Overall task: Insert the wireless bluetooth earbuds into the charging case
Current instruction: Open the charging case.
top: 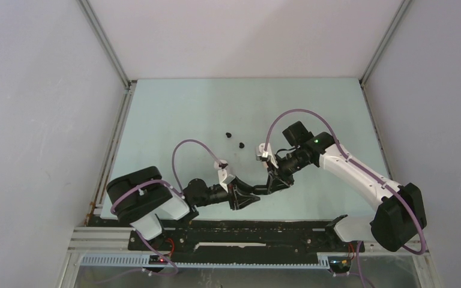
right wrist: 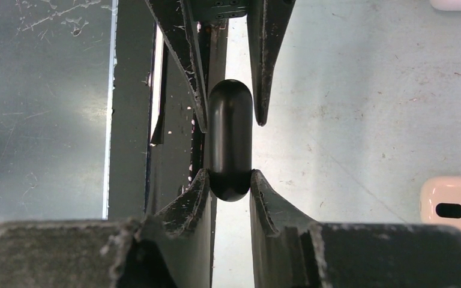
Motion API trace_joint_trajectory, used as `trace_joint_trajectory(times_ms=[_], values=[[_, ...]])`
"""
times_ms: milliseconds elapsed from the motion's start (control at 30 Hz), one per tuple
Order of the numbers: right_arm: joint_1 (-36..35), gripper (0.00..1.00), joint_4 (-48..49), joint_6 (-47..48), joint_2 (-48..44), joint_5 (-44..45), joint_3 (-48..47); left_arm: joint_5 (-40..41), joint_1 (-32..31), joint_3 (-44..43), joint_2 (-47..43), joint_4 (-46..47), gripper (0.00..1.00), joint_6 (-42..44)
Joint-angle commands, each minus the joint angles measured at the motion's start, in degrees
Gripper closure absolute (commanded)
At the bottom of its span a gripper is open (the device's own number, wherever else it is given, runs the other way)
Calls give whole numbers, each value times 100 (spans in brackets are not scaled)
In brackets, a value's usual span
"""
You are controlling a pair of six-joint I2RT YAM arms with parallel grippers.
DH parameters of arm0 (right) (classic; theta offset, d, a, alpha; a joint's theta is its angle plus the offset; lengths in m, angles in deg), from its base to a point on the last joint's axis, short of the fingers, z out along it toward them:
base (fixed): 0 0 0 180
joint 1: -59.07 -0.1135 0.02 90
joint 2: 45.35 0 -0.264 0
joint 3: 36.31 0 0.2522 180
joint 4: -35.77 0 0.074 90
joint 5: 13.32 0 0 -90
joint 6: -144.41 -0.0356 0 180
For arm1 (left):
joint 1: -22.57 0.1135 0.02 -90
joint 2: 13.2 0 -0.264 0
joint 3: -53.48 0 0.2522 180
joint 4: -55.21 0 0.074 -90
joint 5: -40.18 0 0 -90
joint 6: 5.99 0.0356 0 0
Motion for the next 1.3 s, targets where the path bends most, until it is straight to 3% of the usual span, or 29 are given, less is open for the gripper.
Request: trace_joint_trajectory(times_ms=[0,600,1100,1267], values=[[13,90,49,68,-104,-43,-19,-92,140,37,-92,539,55,-281],[-27,90,54,56,-37,1,-18,-572,222,-134,-18,557,50,-493],[-95,90,-31,137,0,-83,-19,-331,296,-236,42,550,47,-654],[-95,90,-26,127,14,-79,-19,-452,316,-257,51,548,51,-604]])
